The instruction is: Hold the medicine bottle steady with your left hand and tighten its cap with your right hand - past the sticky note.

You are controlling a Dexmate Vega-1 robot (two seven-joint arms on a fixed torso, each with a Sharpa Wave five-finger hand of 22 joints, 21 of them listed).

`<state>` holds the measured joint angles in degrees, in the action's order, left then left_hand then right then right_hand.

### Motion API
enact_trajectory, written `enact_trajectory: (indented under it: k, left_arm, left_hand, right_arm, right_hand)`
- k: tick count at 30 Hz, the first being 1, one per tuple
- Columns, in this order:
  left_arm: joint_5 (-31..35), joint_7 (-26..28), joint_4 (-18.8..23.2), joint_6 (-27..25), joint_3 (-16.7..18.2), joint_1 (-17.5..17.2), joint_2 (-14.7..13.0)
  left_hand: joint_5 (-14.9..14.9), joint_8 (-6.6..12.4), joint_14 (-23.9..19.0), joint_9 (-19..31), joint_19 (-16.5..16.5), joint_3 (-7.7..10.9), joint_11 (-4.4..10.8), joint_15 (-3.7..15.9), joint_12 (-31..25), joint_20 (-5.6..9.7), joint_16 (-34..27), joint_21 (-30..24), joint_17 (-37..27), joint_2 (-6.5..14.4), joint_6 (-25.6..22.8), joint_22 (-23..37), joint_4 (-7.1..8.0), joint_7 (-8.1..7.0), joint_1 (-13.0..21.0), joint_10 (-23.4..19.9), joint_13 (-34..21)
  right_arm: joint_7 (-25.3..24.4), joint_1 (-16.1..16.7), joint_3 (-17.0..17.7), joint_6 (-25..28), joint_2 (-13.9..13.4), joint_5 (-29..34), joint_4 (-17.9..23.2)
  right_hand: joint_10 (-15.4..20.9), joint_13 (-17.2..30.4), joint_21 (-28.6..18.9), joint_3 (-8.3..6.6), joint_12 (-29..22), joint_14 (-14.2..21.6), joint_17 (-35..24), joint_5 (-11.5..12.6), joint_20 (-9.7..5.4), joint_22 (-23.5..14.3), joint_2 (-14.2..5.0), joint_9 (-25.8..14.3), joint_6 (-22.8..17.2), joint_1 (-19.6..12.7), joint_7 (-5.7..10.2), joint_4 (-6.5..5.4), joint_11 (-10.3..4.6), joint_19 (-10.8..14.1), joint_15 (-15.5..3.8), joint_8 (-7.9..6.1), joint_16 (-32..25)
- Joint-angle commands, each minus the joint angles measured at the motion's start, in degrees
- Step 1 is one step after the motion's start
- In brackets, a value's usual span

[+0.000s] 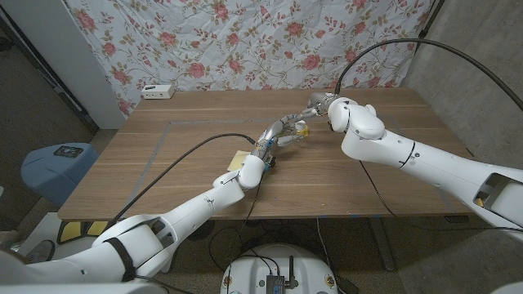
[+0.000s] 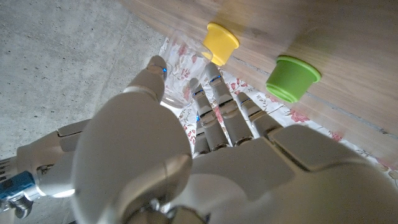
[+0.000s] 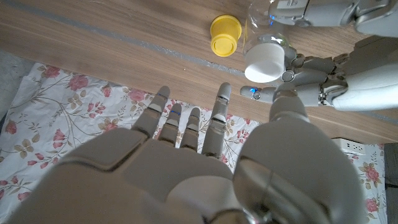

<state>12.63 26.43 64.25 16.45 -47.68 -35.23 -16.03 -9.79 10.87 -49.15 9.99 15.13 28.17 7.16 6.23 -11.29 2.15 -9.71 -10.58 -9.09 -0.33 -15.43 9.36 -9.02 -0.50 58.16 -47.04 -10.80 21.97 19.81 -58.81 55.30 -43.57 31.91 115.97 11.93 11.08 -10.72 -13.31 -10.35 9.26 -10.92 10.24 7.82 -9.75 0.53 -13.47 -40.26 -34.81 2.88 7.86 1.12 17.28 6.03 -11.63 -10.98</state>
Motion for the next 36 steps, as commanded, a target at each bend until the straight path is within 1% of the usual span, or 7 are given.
enact_trajectory:
  k: [1,6,13,17,18,28,36]
  left_arm:
    - [1.19,1.16,1.51,-1.69,0.21,-0.28,-0.71]
    - [1.47,1.37,1.82,-2.02,0.2,-0.24,-0.89]
    - [1.39,1.37,1.55,-1.83,0.14,-0.09,-0.76]
    - [1.36,1.38,1.4,-1.73,0.11,-0.01,-0.69]
    - [1.34,1.38,1.35,-1.7,0.11,0.01,-0.67]
    - [1.29,1.12,0.88,-1.41,0.0,0.43,-0.59]
    - [1.13,0.97,0.24,-0.81,-0.1,0.74,-0.37]
  left_hand:
    - [-0.27,-0.1,-0.46,0.13,-0.15,-0.06,1.76,5.03,-0.19,7.73,-0.3,0.01,-0.09,0.35,-0.15,0.12,0.06,-0.03,0.24,-2.57,-0.14]
    - [-0.26,-0.1,-0.5,0.13,-0.11,-0.11,1.89,5.07,-0.17,7.8,-0.32,0.0,-0.11,0.27,-0.17,0.12,0.0,-0.07,0.33,-2.58,-0.14]
    - [-0.26,-0.11,-0.53,0.13,-0.16,-0.16,1.88,5.08,-0.14,7.79,-0.3,0.02,-0.1,0.2,-0.15,0.12,-0.05,-0.05,0.41,-2.61,-0.13]
    - [-0.27,-0.12,-0.49,0.13,-0.16,-0.15,1.87,5.12,-0.12,7.78,-0.27,0.02,-0.08,0.2,-0.14,0.12,-0.05,-0.07,0.46,-2.59,-0.13]
    - [-0.26,-0.15,-0.49,0.13,-0.16,-0.18,1.87,5.1,-0.13,7.77,-0.27,0.02,-0.08,0.16,-0.08,0.12,-0.05,-0.06,0.45,-2.62,-0.13]
    - [-0.26,-0.16,-0.43,0.13,-0.17,-0.22,1.98,5.14,-0.07,7.78,-0.23,0.02,-0.07,0.1,-0.04,0.12,-0.05,-0.07,0.53,-2.59,-0.13]
    - [-0.17,-0.19,-0.38,0.13,-0.2,-0.62,2.09,5.25,-0.03,7.93,-0.3,0.03,-0.13,-0.33,0.07,0.13,-0.1,-0.38,0.48,-2.54,-0.14]
  right_arm:
    - [4.98,-1.54,0.06,-1.96,-1.07,-0.59,0.55]
    - [7.1,-2.28,-0.04,-2.58,-1.17,-0.72,0.37]
    - [9.4,-3.1,-0.17,-3.63,-1.09,-0.8,-0.1]
    - [10.15,-3.29,-0.05,-4.48,-0.87,-1.02,-0.64]
    - [10.3,-3.32,-0.03,-4.48,-0.7,-1.03,-0.82]
    - [10.47,-3.37,-0.1,-5.66,0.47,-0.56,-2.54]
    - [9.85,-2.88,0.33,-5.74,0.88,-0.04,-3.11]
  right_hand:
    - [-1.54,0.09,0.31,-0.44,0.17,-1.2,-0.05,0.14,0.23,-0.14,-0.01,-0.01,2.34,-1.12,0.1,0.76,0.17,-1.06,0.72,0.71,0.42]
    - [-3.44,0.09,0.24,-1.07,0.21,-2.51,-0.04,0.47,0.3,-0.13,-0.35,0.07,5.15,-2.4,0.09,1.2,0.16,-1.73,1.97,1.23,0.49]
    - [-5.4,0.09,0.26,-1.59,0.19,-3.94,-0.03,0.66,0.48,-0.11,-0.28,0.19,7.68,-3.68,-0.47,1.56,0.49,-2.67,2.42,1.41,0.52]
    - [-6.04,0.09,0.22,-1.76,0.21,-4.27,-0.02,0.71,0.44,-0.11,-0.27,0.23,8.54,-4.07,-0.46,1.62,0.56,-2.82,2.46,1.46,0.49]
    - [-6.17,0.09,0.2,-1.86,0.12,-4.44,-0.02,0.75,0.48,-0.11,-0.27,0.26,9.36,-4.32,-0.39,1.66,0.5,-2.93,2.47,1.6,0.46]
    - [-6.65,0.09,0.15,-2.19,-0.01,-4.77,-0.02,0.82,0.54,-0.11,-0.33,0.32,10.13,-5.06,-0.3,1.78,0.54,-3.12,2.56,1.41,0.38]
    - [-6.36,0.08,-0.04,-2.66,-0.39,-4.37,-0.01,0.86,0.4,-0.1,-0.53,0.38,8.86,-6.06,0.23,1.88,0.56,-2.97,2.42,0.55,0.02]
